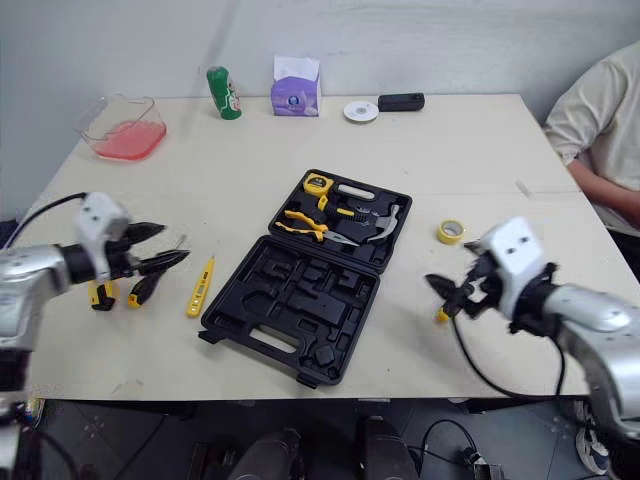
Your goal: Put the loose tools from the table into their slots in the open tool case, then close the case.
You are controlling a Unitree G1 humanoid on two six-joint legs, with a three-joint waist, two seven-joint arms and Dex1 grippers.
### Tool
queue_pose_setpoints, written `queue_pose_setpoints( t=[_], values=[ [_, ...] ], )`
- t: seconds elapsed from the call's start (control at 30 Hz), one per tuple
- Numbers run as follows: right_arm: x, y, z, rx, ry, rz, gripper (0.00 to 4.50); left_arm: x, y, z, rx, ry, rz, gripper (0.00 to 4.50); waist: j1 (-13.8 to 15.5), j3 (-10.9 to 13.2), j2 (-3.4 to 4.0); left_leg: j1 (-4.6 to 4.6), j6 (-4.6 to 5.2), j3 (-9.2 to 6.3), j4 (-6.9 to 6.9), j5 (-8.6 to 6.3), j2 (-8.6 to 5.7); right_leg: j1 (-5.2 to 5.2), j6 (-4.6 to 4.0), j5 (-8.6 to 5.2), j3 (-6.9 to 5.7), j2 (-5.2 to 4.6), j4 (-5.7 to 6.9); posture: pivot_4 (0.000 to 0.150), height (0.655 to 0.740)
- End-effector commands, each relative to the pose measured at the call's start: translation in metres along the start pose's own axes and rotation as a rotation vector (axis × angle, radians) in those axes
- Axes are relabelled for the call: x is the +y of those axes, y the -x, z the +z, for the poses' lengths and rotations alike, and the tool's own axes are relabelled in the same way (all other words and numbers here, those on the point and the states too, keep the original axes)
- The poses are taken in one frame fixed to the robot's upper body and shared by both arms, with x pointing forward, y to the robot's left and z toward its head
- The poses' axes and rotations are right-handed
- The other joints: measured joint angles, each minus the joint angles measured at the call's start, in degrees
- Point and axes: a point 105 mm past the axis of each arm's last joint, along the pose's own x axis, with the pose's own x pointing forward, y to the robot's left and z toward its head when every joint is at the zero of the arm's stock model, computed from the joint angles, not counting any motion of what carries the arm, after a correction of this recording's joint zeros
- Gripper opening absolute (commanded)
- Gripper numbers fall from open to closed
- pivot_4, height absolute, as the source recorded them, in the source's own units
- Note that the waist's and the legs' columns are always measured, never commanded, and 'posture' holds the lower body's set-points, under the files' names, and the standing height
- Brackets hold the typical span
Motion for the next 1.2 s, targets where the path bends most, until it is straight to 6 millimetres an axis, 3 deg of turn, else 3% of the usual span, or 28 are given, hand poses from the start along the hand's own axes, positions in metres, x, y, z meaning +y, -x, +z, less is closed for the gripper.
queue_pose_setpoints(
  t=[0.03, 0.13, 0.17, 0.2, 0.37, 0.47, 0.63, 0.9, 1.0, 1.2],
  values=[
    [0.003, -0.01, 0.006, -0.006, 0.034, -0.01, 2.69, -0.006, -0.021, 0.005, 0.024, -0.073, -0.059, 1.74, 0.07, 0.0, -0.02, -0.02, -0.01, 0.0, 0.01, 0.01, 0.0, -0.01, 0.01, 0.0, -0.01, 0.01, 0.04, 0.15, 0.74],
    [0.01, -0.02, 0.003, 0.015, 0.041, 0.016, 1.22, -0.008, -0.042, 0.01, 0.032, -0.084, -0.094, 0.4, 0.19, 0.01, -0.1, -0.08, 0.0, -0.02, 0.11, 0.06, -0.01, -0.05, 0.01, 0.01, -0.05, 0.01, 0.02, 0.15, 0.74],
    [0.011, -0.025, 0.001, 0.02, 0.038, 0.023, 0.53, -0.008, -0.049, 0.011, 0.033, -0.087, -0.097, 0.0, 0.19, 0.0, -0.11, -0.09, -0.01, -0.03, 0.13, 0.06, -0.01, -0.05, 0.01, 0.01, -0.06, 0.01, 0.03, 0.15, 0.74],
    [0.012, -0.027, 0.0, 0.023, 0.036, 0.026, 0.12, -0.007, -0.054, 0.012, 0.033, -0.09, -0.098, 0.0, 0.21, 0.01, -0.13, -0.1, -0.01, -0.03, 0.13, 0.06, -0.01, -0.06, 0.01, 0.01, -0.06, 0.01, 0.06, 0.15, 0.74],
    [0.016, -0.047, -0.01, 0.05, 0.04, 0.039, 0.05, -0.007, -0.091, 0.024, 0.012, -0.046, -0.074, 0.0, 0.24, 0.0, -0.18, -0.27, 0.02, -0.05, 0.3, 0.13, -0.03, -0.17, 0.06, 0.03, -0.12, 0.01, 0.13, 0.15, 0.74],
    [0.017, -0.056, -0.013, 0.068, 0.054, 0.048, 0.05, -0.014, -0.105, 0.029, -0.001, -0.044, -0.1, 0.0, 0.17, -0.01, -0.21, -1.11, 0.01, -0.04, 0.96, 0.14, -0.03, -0.93, 0.09, 0.05, -0.13, 0.02, 0.58, 0.15, 0.74],
    [0.023, -0.071, -0.01, 0.062, 0.076, 0.084, 0.05, -0.022, -0.121, 0.031, 0.011, -0.061, -0.122, 0.0, 0.2, -0.01, -0.22, -1.18, -0.02, 0.0, 1.06, 0.15, -0.05, -1.02, 0.09, 0.05, -0.14, 0.01, 0.66, 0.15, 0.74],
    [0.028, -0.088, 0.0, 0.043, 0.113, 0.117, 0.05, -0.039, -0.125, 0.031, 0.02, -0.094, -0.24, 0.0, 0.18, -0.02, -0.23, -1.14, -0.01, -0.02, 1.08, 0.15, -0.07, -0.98, 0.1, 0.05, -0.14, 0.0, 0.72, 0.15, 0.74],
    [0.033, -0.094, 0.008, 0.028, 0.17, 0.158, 0.05, -0.056, -0.119, 0.029, 0.024, -0.121, -0.381, 0.0, -0.19, -0.02, -0.23, -1.14, -0.02, 0.0, 1.07, 0.15, -0.07, -0.99, 0.1, 0.05, -0.11, 0.0, 0.73, 0.15, 0.74],
    [0.043, -0.1, 0.019, 0.011, 0.293, 0.241, 0.05, -0.072, -0.101, 0.019, 0.048, -0.162, -0.495, 0.0, -0.66, -0.02, -0.23, -1.14, -0.01, -0.01, 1.05, 0.15, -0.07, -1.0, 0.1, 0.05, -0.1, 0.0, 0.7, 0.15, 0.74]
  ],
)
